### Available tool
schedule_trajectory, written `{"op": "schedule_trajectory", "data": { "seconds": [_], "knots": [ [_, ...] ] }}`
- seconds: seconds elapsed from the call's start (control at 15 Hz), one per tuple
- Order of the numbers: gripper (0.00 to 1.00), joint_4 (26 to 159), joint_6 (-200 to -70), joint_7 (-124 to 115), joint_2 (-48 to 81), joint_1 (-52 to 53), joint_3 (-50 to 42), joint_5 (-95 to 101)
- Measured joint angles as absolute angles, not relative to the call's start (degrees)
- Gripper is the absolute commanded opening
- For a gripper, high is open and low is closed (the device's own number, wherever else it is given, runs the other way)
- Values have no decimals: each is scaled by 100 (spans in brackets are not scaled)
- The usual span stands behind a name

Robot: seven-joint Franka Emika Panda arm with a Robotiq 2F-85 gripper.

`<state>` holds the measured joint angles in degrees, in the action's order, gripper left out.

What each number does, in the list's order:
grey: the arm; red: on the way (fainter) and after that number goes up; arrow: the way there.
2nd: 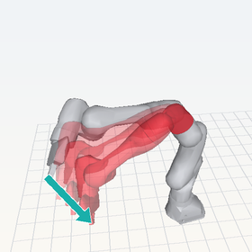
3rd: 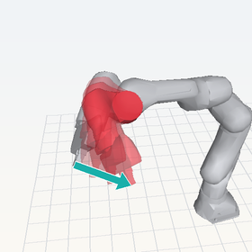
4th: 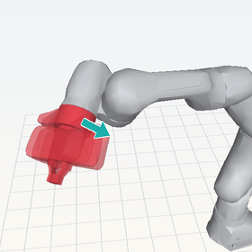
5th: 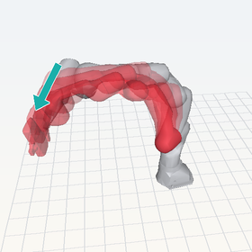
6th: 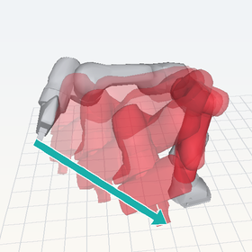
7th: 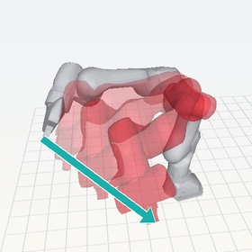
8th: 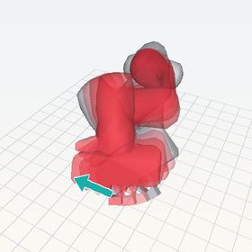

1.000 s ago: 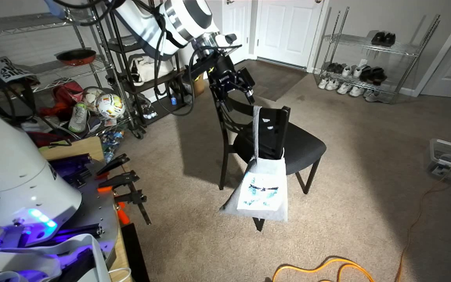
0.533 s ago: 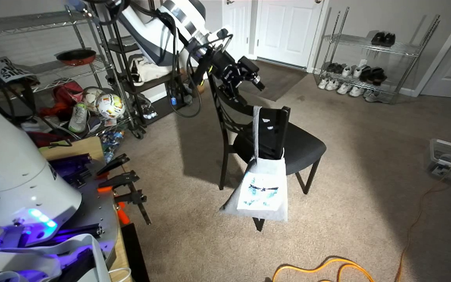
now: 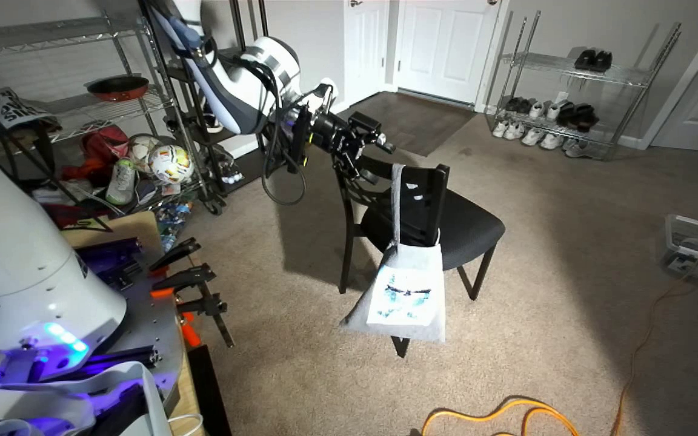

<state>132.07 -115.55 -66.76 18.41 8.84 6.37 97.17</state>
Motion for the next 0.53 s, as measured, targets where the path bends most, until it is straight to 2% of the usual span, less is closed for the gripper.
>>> {"op": "schedule_trajectory", "data": {
  "seconds": [0.53],
  "knots": [
    [100,13026,-10748,-7587,2923,1001,848,11350]
  ]
}}
